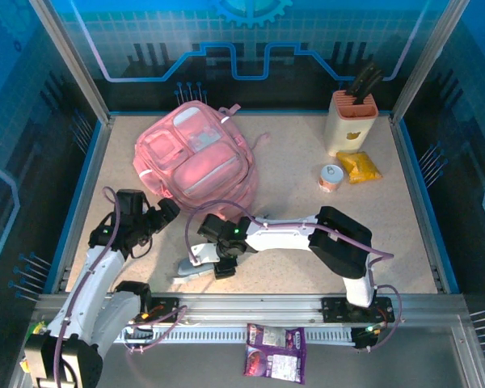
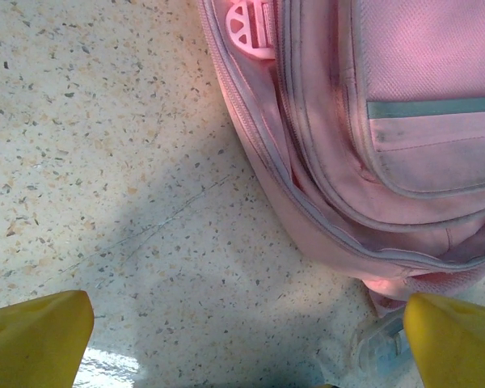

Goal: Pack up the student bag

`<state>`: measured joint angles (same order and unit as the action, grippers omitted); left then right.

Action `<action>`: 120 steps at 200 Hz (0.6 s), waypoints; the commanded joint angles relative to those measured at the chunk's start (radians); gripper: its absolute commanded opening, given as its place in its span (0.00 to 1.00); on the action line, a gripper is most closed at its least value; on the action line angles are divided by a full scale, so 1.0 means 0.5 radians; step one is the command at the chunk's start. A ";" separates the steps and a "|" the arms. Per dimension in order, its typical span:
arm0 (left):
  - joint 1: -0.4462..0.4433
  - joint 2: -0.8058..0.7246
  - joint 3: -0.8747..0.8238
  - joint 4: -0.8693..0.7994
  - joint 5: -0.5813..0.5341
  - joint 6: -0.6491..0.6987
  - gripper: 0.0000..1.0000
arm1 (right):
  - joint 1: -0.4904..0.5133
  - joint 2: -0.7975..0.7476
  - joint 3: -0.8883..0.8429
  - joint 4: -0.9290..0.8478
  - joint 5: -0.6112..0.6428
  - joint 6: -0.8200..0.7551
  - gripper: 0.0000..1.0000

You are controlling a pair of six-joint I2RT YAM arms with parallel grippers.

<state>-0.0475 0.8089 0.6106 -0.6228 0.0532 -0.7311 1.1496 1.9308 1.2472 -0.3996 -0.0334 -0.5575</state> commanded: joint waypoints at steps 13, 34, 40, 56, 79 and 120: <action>0.018 -0.002 0.081 0.013 0.060 0.026 0.99 | -0.049 -0.185 -0.068 0.051 -0.038 0.045 0.71; 0.018 -0.002 0.101 0.007 0.064 0.032 0.99 | -0.080 -0.256 -0.092 0.065 -0.069 0.100 0.69; 0.018 -0.002 0.108 0.006 0.064 0.037 0.99 | -0.088 -0.275 -0.099 0.066 -0.074 0.111 0.67; 0.017 0.007 0.129 0.013 0.062 0.046 0.99 | -0.111 -0.326 -0.122 0.066 -0.085 0.147 0.65; 0.017 0.033 0.186 0.064 0.140 0.114 0.99 | -0.179 -0.428 -0.151 0.011 -0.096 0.273 0.64; -0.105 0.230 0.421 0.125 -0.066 0.396 0.99 | -0.344 -0.676 -0.231 -0.237 -0.101 0.573 0.63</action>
<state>-0.0628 0.8722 0.7414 -0.6113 0.0746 -0.6495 1.0298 1.6814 1.1667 -0.4286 -0.0616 -0.3904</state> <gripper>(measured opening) 0.990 0.631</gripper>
